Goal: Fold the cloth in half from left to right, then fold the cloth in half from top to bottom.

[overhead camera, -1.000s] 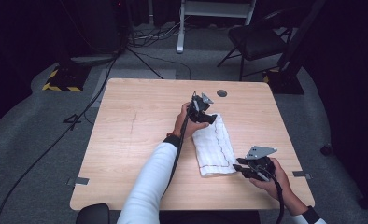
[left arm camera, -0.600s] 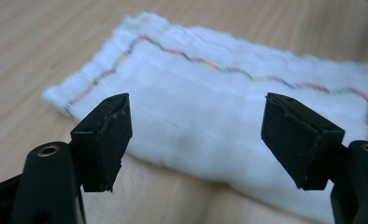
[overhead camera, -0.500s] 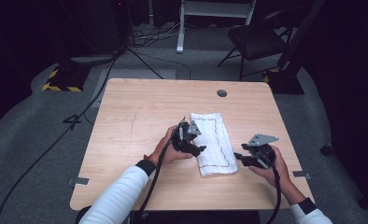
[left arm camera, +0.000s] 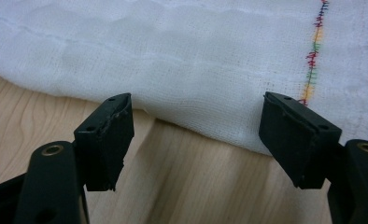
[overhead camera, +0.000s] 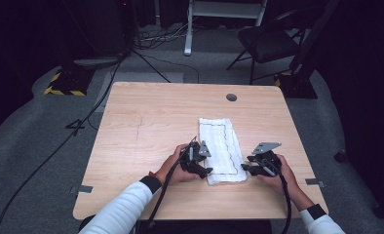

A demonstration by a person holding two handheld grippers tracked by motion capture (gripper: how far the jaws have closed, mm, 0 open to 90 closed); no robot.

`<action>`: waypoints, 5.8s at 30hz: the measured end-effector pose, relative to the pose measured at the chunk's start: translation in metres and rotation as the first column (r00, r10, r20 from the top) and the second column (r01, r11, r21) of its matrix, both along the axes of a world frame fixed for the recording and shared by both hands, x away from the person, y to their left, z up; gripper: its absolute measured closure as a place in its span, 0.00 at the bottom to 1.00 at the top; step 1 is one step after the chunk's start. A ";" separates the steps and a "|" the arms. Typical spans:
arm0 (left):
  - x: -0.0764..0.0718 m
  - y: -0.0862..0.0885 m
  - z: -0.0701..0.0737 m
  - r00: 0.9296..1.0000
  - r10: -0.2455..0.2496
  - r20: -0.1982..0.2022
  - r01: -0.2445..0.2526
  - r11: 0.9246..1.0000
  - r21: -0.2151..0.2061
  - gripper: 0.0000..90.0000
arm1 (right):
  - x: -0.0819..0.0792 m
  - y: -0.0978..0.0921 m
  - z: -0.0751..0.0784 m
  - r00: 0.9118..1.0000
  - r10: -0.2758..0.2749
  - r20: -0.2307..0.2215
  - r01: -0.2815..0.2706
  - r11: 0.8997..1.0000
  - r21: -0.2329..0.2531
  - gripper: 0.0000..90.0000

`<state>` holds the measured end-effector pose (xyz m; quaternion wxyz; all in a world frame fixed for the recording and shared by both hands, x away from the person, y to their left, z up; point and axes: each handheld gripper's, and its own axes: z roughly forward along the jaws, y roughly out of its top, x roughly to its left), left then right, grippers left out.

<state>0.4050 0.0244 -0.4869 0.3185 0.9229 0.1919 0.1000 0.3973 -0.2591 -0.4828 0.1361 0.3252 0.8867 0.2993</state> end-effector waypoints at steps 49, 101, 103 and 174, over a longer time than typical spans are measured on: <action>0.100 0.021 0.005 0.963 0.268 -0.034 -0.270 0.959 -0.083 0.23 | 0.113 0.056 0.005 0.994 -0.108 0.004 0.108 0.991 0.075 0.47; 0.152 0.010 0.031 0.969 0.245 -0.007 -0.245 0.963 -0.110 0.90 | 0.139 0.071 0.028 0.985 -0.101 0.143 0.088 0.992 0.094 0.94; 0.152 0.009 0.039 0.970 0.242 0.012 -0.239 0.965 -0.111 0.90 | 0.141 0.068 0.034 0.981 -0.116 0.152 0.099 0.988 0.114 0.94; -0.019 0.044 0.010 0.976 -0.217 0.008 0.217 0.976 0.012 0.83 | -0.021 0.038 0.007 0.942 0.332 0.052 -0.335 0.939 0.071 0.83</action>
